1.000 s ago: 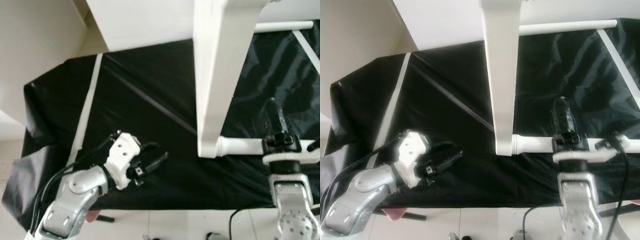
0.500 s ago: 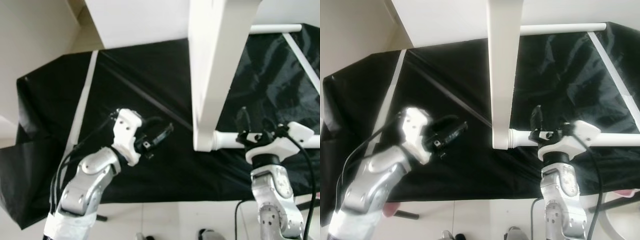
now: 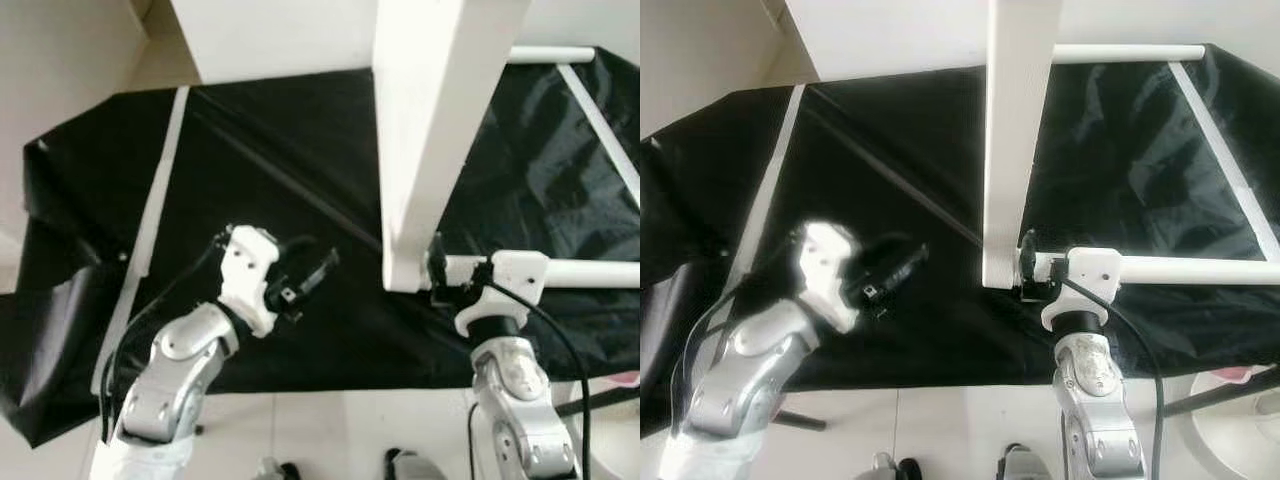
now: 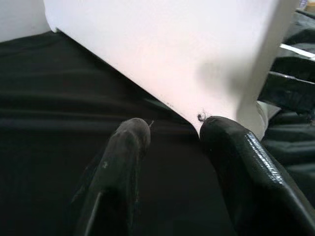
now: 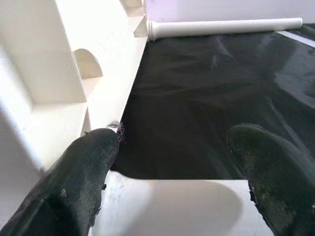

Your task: Building children table

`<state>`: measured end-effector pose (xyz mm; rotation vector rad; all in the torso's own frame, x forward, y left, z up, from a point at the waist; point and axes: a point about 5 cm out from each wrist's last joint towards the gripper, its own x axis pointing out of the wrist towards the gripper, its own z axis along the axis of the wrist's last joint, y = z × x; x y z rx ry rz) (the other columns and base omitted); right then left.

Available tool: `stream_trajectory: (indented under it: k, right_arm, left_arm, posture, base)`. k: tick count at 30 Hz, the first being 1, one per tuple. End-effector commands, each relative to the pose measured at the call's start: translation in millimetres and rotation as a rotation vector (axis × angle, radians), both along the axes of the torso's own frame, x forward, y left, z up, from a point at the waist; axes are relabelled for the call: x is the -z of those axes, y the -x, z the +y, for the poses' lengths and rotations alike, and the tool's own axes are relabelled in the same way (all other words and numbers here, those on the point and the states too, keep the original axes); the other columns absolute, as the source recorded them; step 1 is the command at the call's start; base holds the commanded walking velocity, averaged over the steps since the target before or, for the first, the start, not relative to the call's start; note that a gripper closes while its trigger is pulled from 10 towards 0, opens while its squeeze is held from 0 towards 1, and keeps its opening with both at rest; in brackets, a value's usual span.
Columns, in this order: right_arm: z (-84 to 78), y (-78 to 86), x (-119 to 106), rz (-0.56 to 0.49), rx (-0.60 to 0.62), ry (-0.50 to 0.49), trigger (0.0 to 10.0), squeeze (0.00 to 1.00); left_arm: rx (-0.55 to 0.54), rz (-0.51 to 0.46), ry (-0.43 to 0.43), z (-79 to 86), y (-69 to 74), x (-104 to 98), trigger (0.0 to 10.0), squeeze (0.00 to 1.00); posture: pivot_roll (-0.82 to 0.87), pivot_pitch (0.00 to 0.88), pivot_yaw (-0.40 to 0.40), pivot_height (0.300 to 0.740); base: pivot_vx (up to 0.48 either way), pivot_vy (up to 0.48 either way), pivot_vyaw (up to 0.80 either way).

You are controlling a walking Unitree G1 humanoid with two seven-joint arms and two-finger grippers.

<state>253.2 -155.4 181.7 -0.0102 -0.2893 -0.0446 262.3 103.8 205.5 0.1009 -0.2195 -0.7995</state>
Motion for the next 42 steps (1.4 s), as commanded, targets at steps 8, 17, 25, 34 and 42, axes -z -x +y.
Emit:
stream_trajectory:
  k: [8,17,25,34,42]
  right_arm:
    - [15.9,-4.5,14,0.073,-0.098,-0.023,10.0,0.0]
    - [48.5,-16.9,20,0.078,-0.231,-0.042,10.0,0.0]
    - [77.2,-25.8,30,0.084,-0.316,-0.035,10.0,0.0]
    - [49.0,-9.5,16,0.025,-0.213,-0.025,10.0,0.0]
    - [53.5,8.3,9,0.038,-0.397,0.035,10.0,0.0]
  left_arm:
    - [-0.114,-0.033,-0.013,8.1,0.7,-5,10.0,0.0]
    - [-0.094,-0.015,-0.03,11.7,5.6,-4,10.0,0.0]
    - [-0.071,0.0,-0.024,10.5,8.8,-5,10.0,0.0]
    - [-0.065,0.009,-0.021,9.7,10.1,-3,10.0,0.0]
    - [-0.038,0.002,-0.032,7.4,5.2,-5,10.0,0.0]
  posture:
    - [-0.07,0.198,0.044,0.74]
    - [-0.05,0.204,0.062,0.74]
    - [-0.03,0.21,0.061,0.74]
    - [-0.05,0.196,0.026,0.74]
    - [-0.06,0.184,0.043,0.74]
  base:
    - [0.0,0.0,0.0]
    - [0.0,0.0,0.0]
    - [0.0,0.0,0.0]
    - [0.0,0.0,0.0]
    - [0.0,0.0,0.0]
